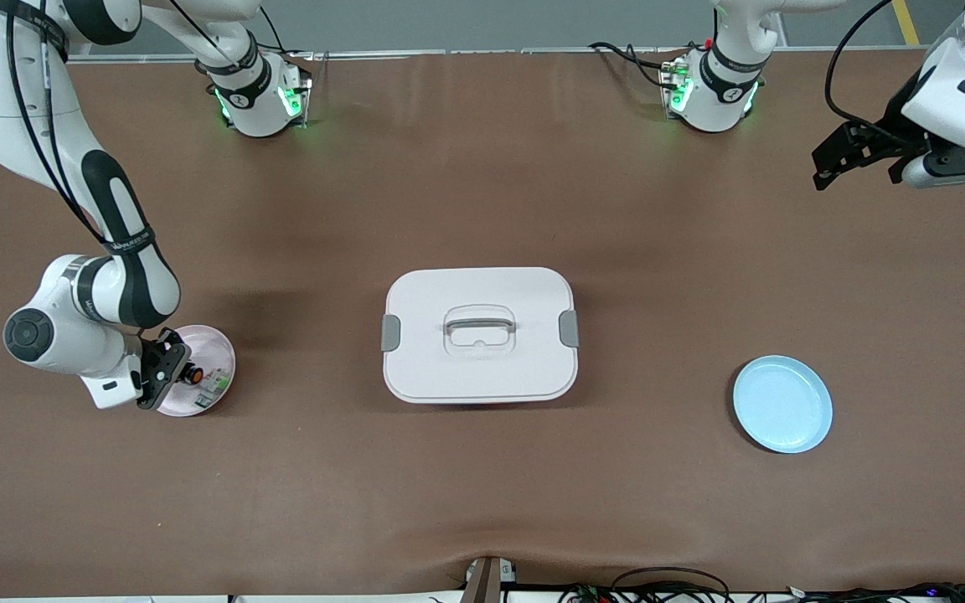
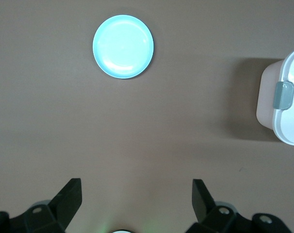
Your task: Transfer orange switch to right arm and place
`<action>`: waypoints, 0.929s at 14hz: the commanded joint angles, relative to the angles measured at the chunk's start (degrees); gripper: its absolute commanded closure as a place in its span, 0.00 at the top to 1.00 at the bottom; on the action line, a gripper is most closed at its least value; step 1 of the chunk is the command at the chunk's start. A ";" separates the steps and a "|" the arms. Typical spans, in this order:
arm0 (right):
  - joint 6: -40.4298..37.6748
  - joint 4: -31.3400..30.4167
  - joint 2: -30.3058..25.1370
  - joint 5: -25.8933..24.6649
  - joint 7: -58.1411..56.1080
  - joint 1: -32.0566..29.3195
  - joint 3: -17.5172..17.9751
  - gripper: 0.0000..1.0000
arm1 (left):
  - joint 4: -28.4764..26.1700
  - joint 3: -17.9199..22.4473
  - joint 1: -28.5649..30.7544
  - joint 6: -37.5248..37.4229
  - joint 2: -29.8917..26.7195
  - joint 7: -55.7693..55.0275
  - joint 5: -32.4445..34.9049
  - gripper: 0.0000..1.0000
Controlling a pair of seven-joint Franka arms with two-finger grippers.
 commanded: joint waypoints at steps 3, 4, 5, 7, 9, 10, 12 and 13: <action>0.50 -0.28 -0.15 -0.10 -0.14 -0.49 0.45 0.53 | 0.64 0.65 0.30 0.40 -0.35 2.50 1.29 1.00; 0.50 -0.28 -0.15 -0.10 -0.05 -0.58 0.45 0.71 | 1.08 0.83 0.31 0.40 -0.26 3.21 1.29 1.00; 0.50 -0.28 -0.24 -0.10 -0.05 -0.84 0.45 0.82 | 1.69 0.92 0.48 0.49 0.53 4.34 1.20 1.00; 0.32 -0.28 -0.41 -0.01 -0.05 -0.84 0.45 1.00 | 3.71 0.92 0.74 0.67 2.54 5.15 0.85 1.00; -0.03 -0.19 -0.85 -0.01 0.12 -0.84 0.45 1.00 | 4.25 0.83 0.66 0.75 3.78 5.06 0.59 1.00; -0.20 -0.10 -1.20 -0.01 0.21 -0.84 0.45 1.00 | 4.77 0.83 0.57 0.76 4.22 4.28 0.50 1.00; -1.25 -0.19 -2.17 -0.01 0.83 -0.93 0.45 1.00 | 4.86 0.83 0.66 0.76 4.40 4.44 0.59 1.00; -2.65 -0.19 -2.70 -0.01 2.31 -0.93 0.45 1.00 | 4.86 0.92 0.74 0.67 4.23 4.70 0.59 1.00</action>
